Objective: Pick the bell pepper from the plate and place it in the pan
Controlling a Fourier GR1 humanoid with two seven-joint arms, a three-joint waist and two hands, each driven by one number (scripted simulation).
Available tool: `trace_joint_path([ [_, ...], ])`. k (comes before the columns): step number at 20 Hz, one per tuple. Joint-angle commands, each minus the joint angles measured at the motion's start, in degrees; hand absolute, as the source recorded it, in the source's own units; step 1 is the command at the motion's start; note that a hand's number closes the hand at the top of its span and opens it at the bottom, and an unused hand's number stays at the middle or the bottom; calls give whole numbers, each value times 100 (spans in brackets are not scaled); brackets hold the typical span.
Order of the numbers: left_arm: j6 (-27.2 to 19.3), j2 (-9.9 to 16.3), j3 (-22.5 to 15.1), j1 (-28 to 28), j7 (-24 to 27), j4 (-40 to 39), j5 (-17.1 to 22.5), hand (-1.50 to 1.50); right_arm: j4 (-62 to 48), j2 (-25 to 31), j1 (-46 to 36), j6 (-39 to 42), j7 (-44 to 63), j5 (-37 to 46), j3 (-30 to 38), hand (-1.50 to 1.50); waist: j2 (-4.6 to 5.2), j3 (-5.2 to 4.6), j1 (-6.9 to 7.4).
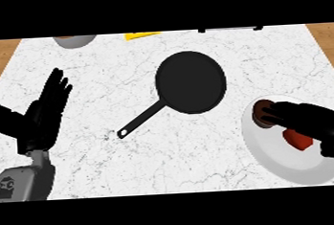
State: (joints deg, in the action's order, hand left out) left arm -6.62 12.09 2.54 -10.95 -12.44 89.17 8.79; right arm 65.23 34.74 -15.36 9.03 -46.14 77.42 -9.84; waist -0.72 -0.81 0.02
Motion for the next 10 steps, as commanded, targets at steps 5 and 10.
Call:
trace_joint_path([
  [5, 131, -108, -116, 499, 1, 453, 29, 0, -692, -276, -179, -373, -481, 115, -121, 150, 79, 84, 102],
  [10, 0, -106, -111, 156, -186, 329, -96, 0, -548, -300, -7, -323, -578, -41, 0, 150, 73, 82, 18],
])
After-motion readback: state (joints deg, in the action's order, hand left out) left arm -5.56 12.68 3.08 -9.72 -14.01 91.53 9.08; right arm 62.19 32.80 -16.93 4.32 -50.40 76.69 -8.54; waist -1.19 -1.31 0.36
